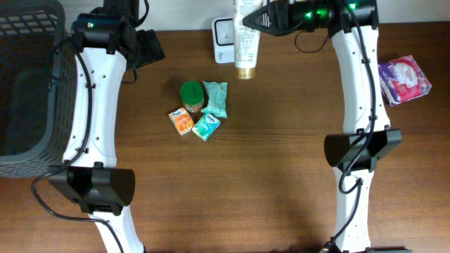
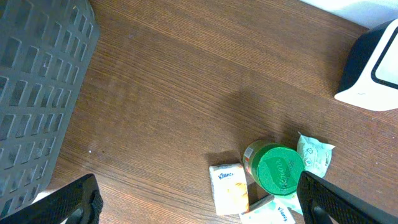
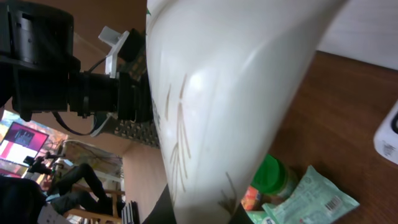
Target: Scan the item barcode
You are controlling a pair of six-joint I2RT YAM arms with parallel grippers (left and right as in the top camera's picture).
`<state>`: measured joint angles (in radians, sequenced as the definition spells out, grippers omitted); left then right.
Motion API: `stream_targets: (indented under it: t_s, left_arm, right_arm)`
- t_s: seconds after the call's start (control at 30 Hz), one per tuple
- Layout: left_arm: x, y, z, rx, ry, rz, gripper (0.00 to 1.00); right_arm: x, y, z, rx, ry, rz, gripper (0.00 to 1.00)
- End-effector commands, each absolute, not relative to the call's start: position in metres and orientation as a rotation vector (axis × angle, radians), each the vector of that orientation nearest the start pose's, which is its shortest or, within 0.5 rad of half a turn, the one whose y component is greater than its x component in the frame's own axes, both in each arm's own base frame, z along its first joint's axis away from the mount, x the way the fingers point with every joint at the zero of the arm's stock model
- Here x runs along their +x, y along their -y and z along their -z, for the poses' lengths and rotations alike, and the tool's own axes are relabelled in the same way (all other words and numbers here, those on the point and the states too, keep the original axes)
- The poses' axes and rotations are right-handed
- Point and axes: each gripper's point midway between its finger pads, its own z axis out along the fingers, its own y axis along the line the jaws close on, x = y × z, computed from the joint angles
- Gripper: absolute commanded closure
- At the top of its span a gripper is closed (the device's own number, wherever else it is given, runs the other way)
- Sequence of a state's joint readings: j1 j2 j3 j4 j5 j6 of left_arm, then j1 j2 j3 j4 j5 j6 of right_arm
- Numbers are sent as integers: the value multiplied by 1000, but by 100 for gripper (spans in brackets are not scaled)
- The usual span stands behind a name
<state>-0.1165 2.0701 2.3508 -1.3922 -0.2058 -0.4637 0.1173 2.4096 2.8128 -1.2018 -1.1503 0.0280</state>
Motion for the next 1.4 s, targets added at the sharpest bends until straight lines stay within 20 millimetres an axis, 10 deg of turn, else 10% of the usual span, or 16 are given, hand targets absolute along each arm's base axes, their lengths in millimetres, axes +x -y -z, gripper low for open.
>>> stream_targets:
  t_s: [0.0, 0.33, 0.47, 0.6, 0.83, 0.97, 1.17, 1.37]
  left_arm:
    - [474, 23, -250, -500, -2605, -90, 1]
    - [474, 23, -250, -500, -2605, -90, 1]
    - [474, 23, -250, -500, -2605, -90, 1]
    - [474, 23, -250, -500, -2605, -90, 1]
    - [474, 23, -250, -500, -2605, -90, 1]
    - [474, 23, -250, -500, -2605, -90, 1]
    - [474, 23, -250, -500, -2605, -90, 1]
    - [474, 23, -250, -500, -2605, -90, 1]
  right_arm:
    - [479, -237, -361, -724, -1986, -1466, 96]
    - [489, -232, -336, -631, -2129, -1321, 96]
    - [518, -151, -250, -96, -2596, -526, 96]
    - [502, -76, -220, 246, -2692, 157, 96]
    - [463, -28, -122, 313, -2772, 903, 96]
    - [446, -19, -70, 262, -2824, 1020, 95]
    - [434, -43, -47, 243, -2976, 816, 73]
    - [460, -106, -102, 19, -3038, 246, 71]
